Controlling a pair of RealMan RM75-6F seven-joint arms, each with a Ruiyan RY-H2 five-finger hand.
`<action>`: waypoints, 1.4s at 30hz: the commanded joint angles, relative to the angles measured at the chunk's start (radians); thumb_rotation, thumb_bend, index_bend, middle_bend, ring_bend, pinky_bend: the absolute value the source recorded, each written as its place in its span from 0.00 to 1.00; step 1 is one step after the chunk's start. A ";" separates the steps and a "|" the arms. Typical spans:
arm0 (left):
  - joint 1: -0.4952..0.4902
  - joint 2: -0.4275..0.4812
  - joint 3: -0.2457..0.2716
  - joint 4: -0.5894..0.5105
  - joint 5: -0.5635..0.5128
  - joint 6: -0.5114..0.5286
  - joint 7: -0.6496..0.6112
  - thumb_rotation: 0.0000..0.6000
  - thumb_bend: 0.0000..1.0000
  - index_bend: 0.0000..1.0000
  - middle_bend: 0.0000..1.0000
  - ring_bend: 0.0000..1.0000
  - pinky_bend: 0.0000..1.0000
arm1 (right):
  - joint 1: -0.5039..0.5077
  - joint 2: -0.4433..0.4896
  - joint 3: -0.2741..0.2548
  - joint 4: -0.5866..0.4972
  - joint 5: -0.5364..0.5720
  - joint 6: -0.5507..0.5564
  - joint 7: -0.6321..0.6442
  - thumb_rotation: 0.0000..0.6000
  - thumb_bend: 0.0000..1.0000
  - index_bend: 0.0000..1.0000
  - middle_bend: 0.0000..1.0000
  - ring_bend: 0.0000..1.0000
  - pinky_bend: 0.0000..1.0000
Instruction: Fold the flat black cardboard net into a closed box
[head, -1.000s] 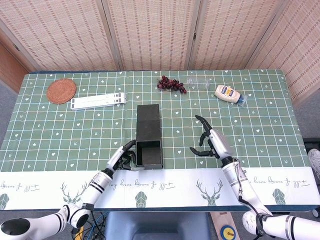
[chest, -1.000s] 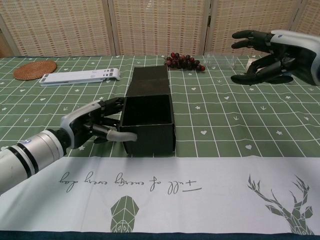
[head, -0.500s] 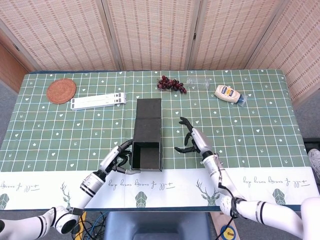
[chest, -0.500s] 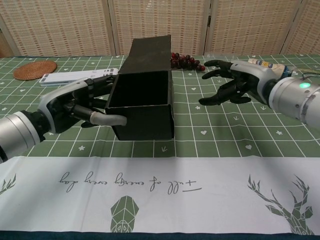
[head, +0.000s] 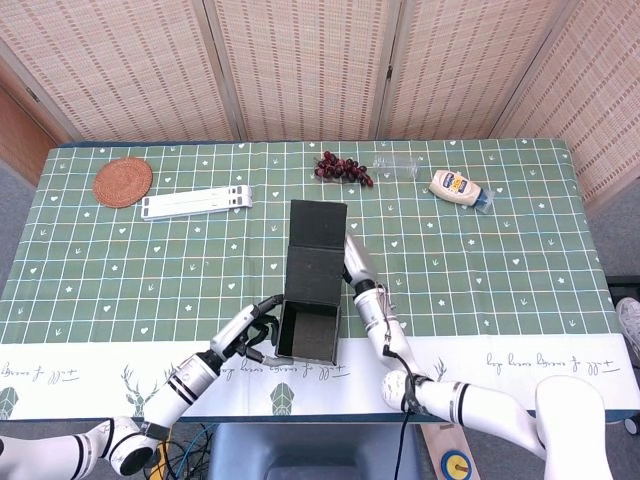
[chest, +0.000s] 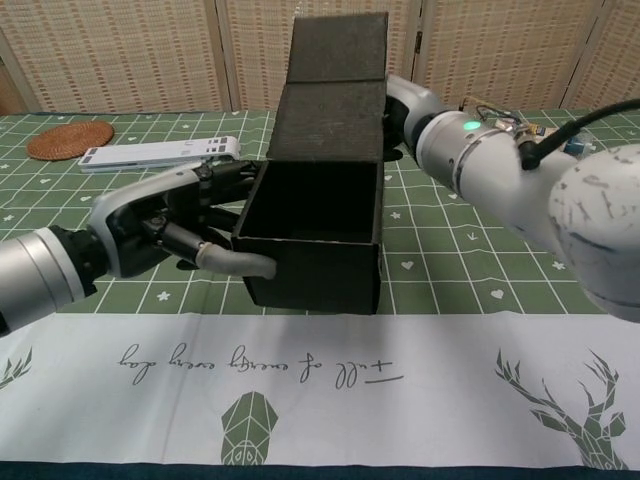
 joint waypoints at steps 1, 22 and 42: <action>-0.009 -0.013 0.002 0.026 -0.020 -0.025 0.022 1.00 0.13 0.32 0.31 0.63 0.94 | 0.011 0.010 0.027 -0.047 0.003 0.009 0.001 1.00 0.08 0.00 0.16 0.66 1.00; 0.022 -0.097 -0.115 0.070 -0.351 -0.113 0.286 1.00 0.13 0.17 0.23 0.63 0.95 | 0.060 0.240 -0.122 -0.364 0.072 -0.112 -0.215 1.00 0.00 0.00 0.26 0.69 1.00; 0.065 0.040 -0.113 0.001 -0.342 -0.189 0.329 1.00 0.13 0.00 0.00 0.54 0.90 | 0.148 0.195 -0.289 -0.344 -0.005 0.045 -0.560 1.00 0.00 0.01 0.30 0.71 1.00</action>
